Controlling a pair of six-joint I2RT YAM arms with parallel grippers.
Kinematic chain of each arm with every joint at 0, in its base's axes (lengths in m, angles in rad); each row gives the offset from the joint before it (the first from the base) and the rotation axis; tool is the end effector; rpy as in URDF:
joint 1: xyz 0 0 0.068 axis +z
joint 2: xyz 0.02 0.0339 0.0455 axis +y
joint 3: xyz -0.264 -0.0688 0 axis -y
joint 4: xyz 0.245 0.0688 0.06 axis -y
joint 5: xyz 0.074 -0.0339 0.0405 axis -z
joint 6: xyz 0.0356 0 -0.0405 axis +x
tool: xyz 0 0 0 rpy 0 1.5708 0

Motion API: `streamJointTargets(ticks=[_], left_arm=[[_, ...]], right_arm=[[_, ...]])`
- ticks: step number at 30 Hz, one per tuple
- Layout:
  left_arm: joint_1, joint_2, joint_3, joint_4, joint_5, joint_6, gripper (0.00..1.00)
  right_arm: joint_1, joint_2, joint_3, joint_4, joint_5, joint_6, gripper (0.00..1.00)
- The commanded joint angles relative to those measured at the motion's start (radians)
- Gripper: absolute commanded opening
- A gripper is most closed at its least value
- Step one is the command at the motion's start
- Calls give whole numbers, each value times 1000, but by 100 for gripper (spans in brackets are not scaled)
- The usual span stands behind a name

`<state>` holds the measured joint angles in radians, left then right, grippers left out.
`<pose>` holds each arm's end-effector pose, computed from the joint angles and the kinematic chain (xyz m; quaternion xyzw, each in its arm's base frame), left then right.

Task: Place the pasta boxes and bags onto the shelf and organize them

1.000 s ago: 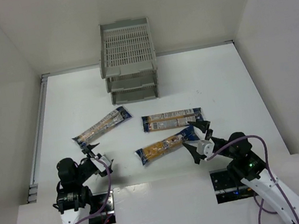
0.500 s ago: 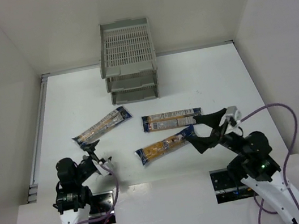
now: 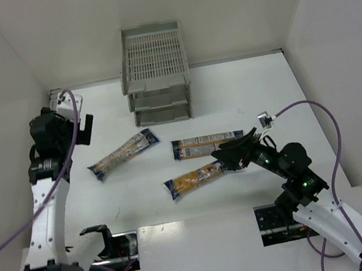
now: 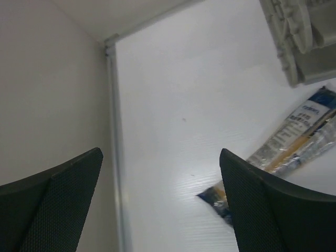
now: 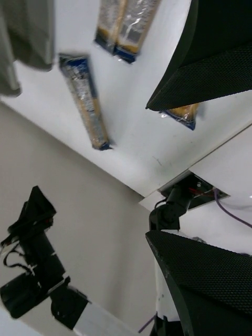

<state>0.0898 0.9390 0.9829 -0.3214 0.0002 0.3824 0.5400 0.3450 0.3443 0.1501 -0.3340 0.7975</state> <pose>0.2108 0.0190 0.3672 0.1164 0.7896 0.1409 0.5858 0.0995 0.0733 0.2786 -0.0423 0.6541 0.5484 0.5191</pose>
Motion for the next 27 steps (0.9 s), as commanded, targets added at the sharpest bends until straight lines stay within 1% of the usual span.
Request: streamJointTargets(ticks=[1,2,3,4,5,6,7,8,9,11,12,13,15,16,19,20,22,23,24,25,26,27], left_arm=[[2,95,68,-185,24,-241,100],[2,165,80,-200,56,-260,100],[2,209,97,-212,81,-275,100],[2,254,129,-228,115,-289,100],[2,355,149,-270,162,-301,100],[2,407,172,-287,240,-321,100],[11,453,197,-304,274,-353,100],[11,545,259,-342,309,-353,100],[27,594,302,-367,390,-353,100],[74,720,388,-413,431,-334,100],[74,745,443,-413,414,-315,100],[74,765,460,-422,352,-288,100],[51,796,461,-423,284,-216,100],[41,796,461,-423,238,-205,100],[-16,807,401,-383,181,-171,100],[-28,817,363,-348,152,-159,100],[-54,827,352,-335,152,-126,100],[-70,827,343,-335,164,-97,100],[-114,827,342,-335,164,-65,100],[-142,816,323,-346,153,3,100],[-171,807,300,-325,121,30,100],[-197,793,268,-294,22,47,100]], right_arm=[[9,54,-36,88,67,130,100],[9,54,-36,62,105,147,100],[9,54,-59,49,175,161,100],[9,36,-76,49,199,183,100],[9,-1,-93,75,217,192,100],[9,-21,-119,75,252,192,100],[9,-41,-119,66,274,203,100],[9,-73,-119,36,291,203,100],[9,-89,-119,14,291,203,100],[-14,-118,-110,-32,303,189,100],[-23,-153,-96,-85,303,189,100],[-46,-172,-81,-121,315,189,100],[-69,-222,-58,-203,316,180,100],[-69,-233,-48,-222,316,180,100],[-80,-233,-21,-254,306,180,100],[-80,-222,-4,-264,291,180,100],[-80,-186,41,-308,261,180,100],[-80,-175,62,-331,242,166,100],[-80,-163,103,-358,205,155,100],[-80,-153,125,-394,190,146,100],[-80,-143,142,-464,181,135,100],[-80,-133,156,-490,171,135,100]])
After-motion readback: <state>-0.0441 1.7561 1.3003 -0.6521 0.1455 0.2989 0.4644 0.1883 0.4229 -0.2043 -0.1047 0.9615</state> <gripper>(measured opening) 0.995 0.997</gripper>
